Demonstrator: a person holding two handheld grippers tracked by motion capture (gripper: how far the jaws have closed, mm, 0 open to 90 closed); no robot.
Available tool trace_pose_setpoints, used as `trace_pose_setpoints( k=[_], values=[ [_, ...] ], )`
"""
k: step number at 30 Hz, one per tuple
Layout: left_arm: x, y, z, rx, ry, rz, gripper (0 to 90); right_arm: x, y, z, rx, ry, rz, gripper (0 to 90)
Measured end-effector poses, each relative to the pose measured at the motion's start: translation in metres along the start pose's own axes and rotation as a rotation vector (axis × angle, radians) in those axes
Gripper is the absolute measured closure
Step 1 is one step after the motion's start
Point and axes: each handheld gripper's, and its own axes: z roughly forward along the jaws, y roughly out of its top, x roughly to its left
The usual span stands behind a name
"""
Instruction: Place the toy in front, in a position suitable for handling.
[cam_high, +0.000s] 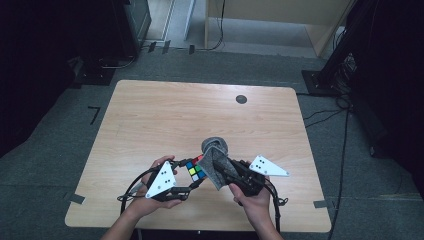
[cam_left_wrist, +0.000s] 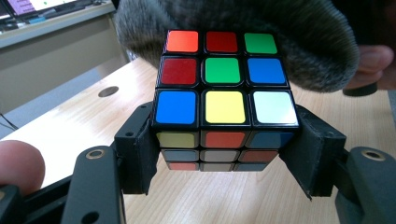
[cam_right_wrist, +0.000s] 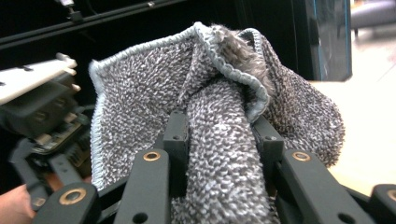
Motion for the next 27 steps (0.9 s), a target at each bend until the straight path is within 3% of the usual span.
trace_pose_setpoints(
  k=[3,6,10,12,15,19,20,23,27],
  values=[
    [0.001,0.002,-0.001,-0.007,0.001,-0.006,34.5,-0.006,-0.005,0.001,0.056,-0.074,-0.008,66.9],
    [0.000,0.001,0.002,0.024,0.023,0.006,34.5,-0.002,-0.002,-0.001,0.037,-0.092,-0.042,66.7],
    [-0.005,-0.003,0.012,0.117,0.073,0.043,34.4,0.022,0.004,0.000,0.018,-0.103,-0.197,66.1],
    [-0.008,-0.002,0.016,0.137,0.086,0.048,34.4,0.034,0.001,0.005,0.042,-0.101,-0.288,65.2],
    [-0.013,-0.001,0.019,0.184,0.112,0.092,34.4,0.048,-0.012,0.017,0.104,-0.123,-0.422,62.9],
    [-0.016,-0.002,0.021,0.197,0.125,0.126,34.5,0.058,-0.021,0.024,0.153,-0.162,-0.535,63.4],
    [-0.016,-0.001,0.020,0.189,0.122,0.125,34.5,0.058,-0.021,0.024,0.153,-0.174,-0.546,63.8],
    [-0.016,-0.001,0.020,0.184,0.118,0.125,34.5,0.049,-0.015,0.020,0.127,-0.214,-0.519,64.8],
    [-0.015,-0.002,0.021,0.188,0.113,0.116,34.5,0.032,-0.009,0.011,0.113,-0.283,-0.405,65.0]
  ],
)
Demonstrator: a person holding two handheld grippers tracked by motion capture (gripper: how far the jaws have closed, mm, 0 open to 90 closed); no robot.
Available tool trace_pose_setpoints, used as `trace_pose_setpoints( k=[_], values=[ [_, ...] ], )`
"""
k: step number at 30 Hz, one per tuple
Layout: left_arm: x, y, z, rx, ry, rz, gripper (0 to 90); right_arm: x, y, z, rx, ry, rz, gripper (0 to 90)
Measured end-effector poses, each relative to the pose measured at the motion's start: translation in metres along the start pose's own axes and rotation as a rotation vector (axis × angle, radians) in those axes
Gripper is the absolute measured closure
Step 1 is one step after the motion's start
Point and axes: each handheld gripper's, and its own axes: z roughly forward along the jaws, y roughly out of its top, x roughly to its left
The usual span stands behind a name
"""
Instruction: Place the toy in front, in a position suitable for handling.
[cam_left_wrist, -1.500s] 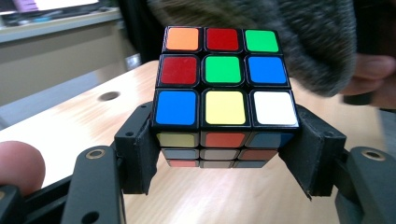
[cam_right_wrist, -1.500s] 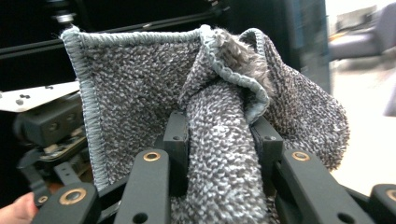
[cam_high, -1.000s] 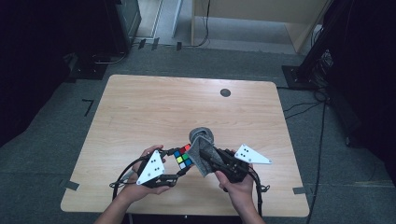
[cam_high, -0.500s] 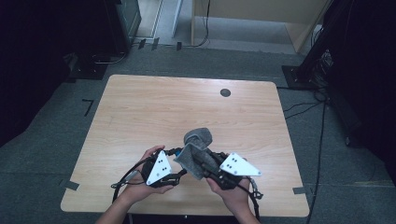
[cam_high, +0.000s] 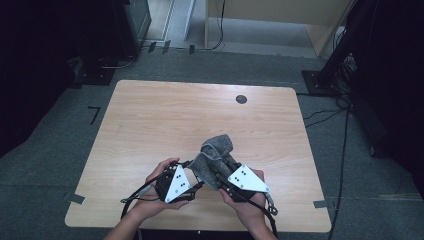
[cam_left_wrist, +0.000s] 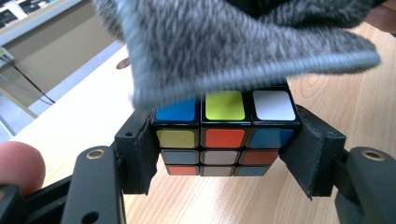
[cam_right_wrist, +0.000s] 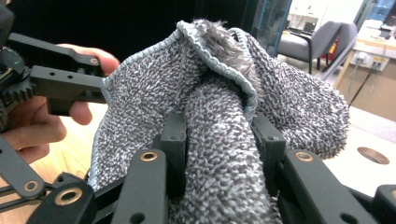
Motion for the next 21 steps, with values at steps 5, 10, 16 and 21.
trace_pose_setpoints(
  k=[5,10,16,21],
  values=[
    [0.001,-0.001,0.001,0.008,-0.002,-0.004,34.5,0.017,0.000,0.003,-0.009,0.078,-0.078,64.1],
    [0.002,0.000,-0.002,-0.013,-0.004,-0.019,34.5,0.022,0.001,0.004,-0.010,0.058,-0.116,64.6],
    [0.006,0.001,-0.005,-0.039,-0.008,-0.046,34.5,-0.008,0.000,-0.003,0.015,-0.063,0.006,65.2],
    [0.007,-0.003,-0.003,-0.008,-0.018,-0.042,34.5,0.001,0.002,-0.004,-0.018,-0.029,-0.007,65.0]
  ],
)
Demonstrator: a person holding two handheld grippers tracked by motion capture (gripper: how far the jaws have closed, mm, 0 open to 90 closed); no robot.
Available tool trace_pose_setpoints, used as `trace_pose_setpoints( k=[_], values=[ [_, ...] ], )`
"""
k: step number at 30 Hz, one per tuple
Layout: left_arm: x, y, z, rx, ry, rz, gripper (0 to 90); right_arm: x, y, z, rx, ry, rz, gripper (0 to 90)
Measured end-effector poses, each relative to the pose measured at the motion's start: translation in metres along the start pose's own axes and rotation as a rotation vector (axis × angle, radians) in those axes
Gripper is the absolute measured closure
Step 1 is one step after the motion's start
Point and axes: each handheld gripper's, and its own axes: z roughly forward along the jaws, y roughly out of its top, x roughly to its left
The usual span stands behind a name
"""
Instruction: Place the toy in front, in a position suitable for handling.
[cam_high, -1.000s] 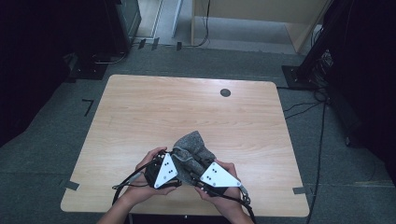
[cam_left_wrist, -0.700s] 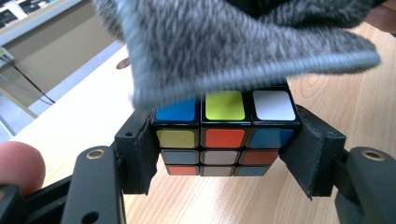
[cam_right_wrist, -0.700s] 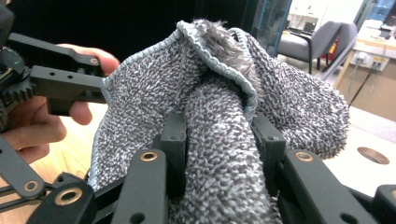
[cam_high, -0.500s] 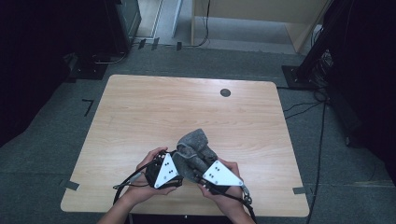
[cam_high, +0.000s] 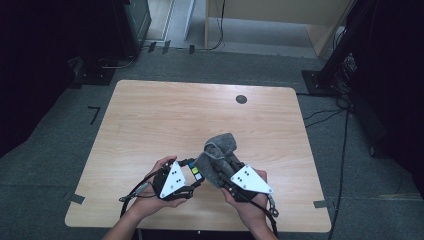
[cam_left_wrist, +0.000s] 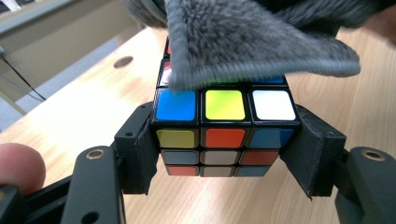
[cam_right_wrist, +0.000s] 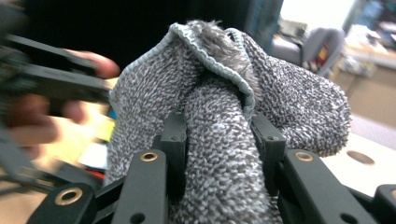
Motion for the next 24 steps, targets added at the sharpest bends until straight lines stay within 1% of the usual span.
trace_pose_setpoints(
  k=[1,2,3,4,5,6,7,8,9,10,11,12,13,14,15,16,17,19,21,22,23,24],
  values=[
    [-0.001,-0.001,0.001,-0.002,-0.003,-0.001,34.5,0.004,0.001,0.000,-0.007,0.018,-0.021,64.9],
    [-0.002,0.000,0.001,-0.009,-0.011,-0.004,34.5,0.011,0.002,0.002,-0.012,0.060,-0.048,64.8],
    [-0.003,0.001,0.000,-0.019,-0.017,-0.003,34.5,0.016,0.002,0.003,-0.012,0.082,-0.067,64.6],
    [-0.004,0.002,0.000,-0.016,-0.011,0.005,34.5,0.021,0.002,0.005,-0.007,0.092,-0.102,64.3],
    [-0.004,0.002,0.000,-0.019,-0.003,0.009,34.5,0.025,0.001,0.005,-0.002,0.074,-0.129,64.4],
    [-0.003,0.002,-0.001,-0.020,-0.008,0.006,34.6,0.024,0.001,0.005,-0.003,0.067,-0.131,64.4],
    [-0.002,0.001,-0.002,-0.028,-0.012,-0.003,34.5,0.020,0.001,0.005,-0.005,0.070,-0.105,64.5],
    [-0.001,0.001,-0.003,-0.028,-0.011,-0.006,34.6,0.012,0.001,0.004,-0.004,0.053,-0.059,64.6],
    [0.001,0.001,-0.003,-0.032,-0.007,-0.008,34.6,0.006,0.001,0.004,-0.008,0.040,-0.038,64.7],
    [0.002,0.001,-0.005,-0.051,-0.015,-0.021,34.6,0.000,0.000,0.002,-0.001,0.016,0.006,65.0],
    [0.003,0.001,-0.006,-0.069,-0.027,-0.033,34.5,-0.008,0.001,0.000,0.001,-0.009,0.036,65.2],
    [0.005,0.002,-0.009,-0.096,-0.047,-0.048,34.5,-0.012,0.000,-0.002,0.000,-0.022,0.049,65.3],
    [0.006,0.002,-0.011,-0.130,-0.070,-0.065,34.5,-0.017,0.000,-0.003,-0.006,-0.025,0.071,65.3],
    [0.007,0.002,-0.012,-0.143,-0.076,-0.073,34.5,-0.021,-0.001,-0.004,-0.028,0.010,0.109,65.3],
    [0.008,0.003,-0.014,-0.152,-0.079,-0.076,34.5,-0.022,-0.001,-0.004,-0.036,0.041,0.131,65.3],
    [0.008,0.003,-0.015,-0.162,-0.084,-0.080,34.5,-0.022,-0.002,-0.002,-0.037,0.080,0.145,65.5],
    [0.008,0.003,-0.016,-0.167,-0.089,-0.079,34.5,-0.021,-0.003,0.000,-0.036,0.103,0.147,65.9],
    [0.009,0.002,-0.018,-0.178,-0.090,-0.077,34.5,-0.021,-0.009,0.005,-0.027,0.117,0.169,66.0],
    [0.011,0.002,-0.021,-0.205,-0.099,-0.093,34.5,-0.023,-0.014,0.009,0.016,0.122,0.179,65.9],
    [0.011,0.003,-0.021,-0.213,-0.100,-0.098,34.5,-0.025,-0.017,0.011,0.044,0.113,0.179,65.9],
    [0.012,0.004,-0.022,-0.229,-0.098,-0.105,34.5,-0.026,-0.019,0.012,0.060,0.109,0.183,65.8],
    [0.013,0.004,-0.023,-0.234,-0.100,-0.113,34.5,-0.028,-0.021,0.013,0.077,0.113,0.189,65.7]
  ],
)
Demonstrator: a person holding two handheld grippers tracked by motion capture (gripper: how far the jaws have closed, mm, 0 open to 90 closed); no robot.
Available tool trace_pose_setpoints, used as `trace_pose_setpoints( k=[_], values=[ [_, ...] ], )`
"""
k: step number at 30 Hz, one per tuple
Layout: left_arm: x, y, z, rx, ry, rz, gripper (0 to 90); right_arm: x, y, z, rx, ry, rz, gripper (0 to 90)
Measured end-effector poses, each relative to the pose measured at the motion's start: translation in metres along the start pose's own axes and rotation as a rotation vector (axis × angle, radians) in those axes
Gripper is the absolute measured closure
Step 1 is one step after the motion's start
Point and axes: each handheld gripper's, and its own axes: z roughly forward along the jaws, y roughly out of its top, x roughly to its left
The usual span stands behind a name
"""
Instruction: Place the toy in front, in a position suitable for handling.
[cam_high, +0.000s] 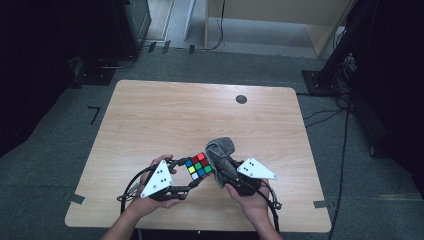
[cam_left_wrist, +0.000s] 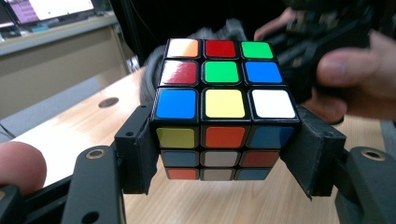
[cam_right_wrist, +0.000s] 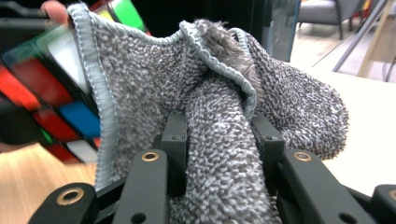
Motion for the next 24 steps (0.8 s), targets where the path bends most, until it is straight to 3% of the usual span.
trace_pose_setpoints(
  k=[3,6,10,13,14,18,22,24],
  values=[
    [0.003,-0.001,-0.001,0.004,0.017,-0.006,34.5,0.001,0.002,-0.002,-0.024,-0.002,-0.023,65.7],
    [0.006,-0.002,-0.001,0.009,0.021,-0.023,34.5,0.006,0.010,-0.011,-0.100,-0.011,-0.048,65.9],
    [0.004,-0.004,0.002,0.026,0.001,-0.013,34.5,0.015,0.014,-0.016,-0.171,0.001,-0.082,66.3],
    [0.002,-0.003,0.001,0.028,0.002,-0.003,34.5,0.017,0.011,-0.013,-0.153,0.001,-0.094,66.7],
    [0.003,-0.003,0.000,0.018,-0.001,-0.009,34.5,0.016,0.010,-0.011,-0.138,0.008,-0.076,66.7],
    [0.006,0.000,-0.003,-0.022,-0.004,-0.041,34.5,0.009,0.002,-0.004,-0.061,-0.030,-0.081,66.6],
    [0.010,0.000,-0.005,-0.046,0.000,-0.083,34.5,0.001,-0.006,0.003,-0.017,-0.034,-0.063,66.3],
    [0.011,-0.001,-0.005,-0.050,0.011,-0.095,34.5,-0.008,-0.014,0.007,0.022,-0.066,-0.060,66.3]
  ],
)
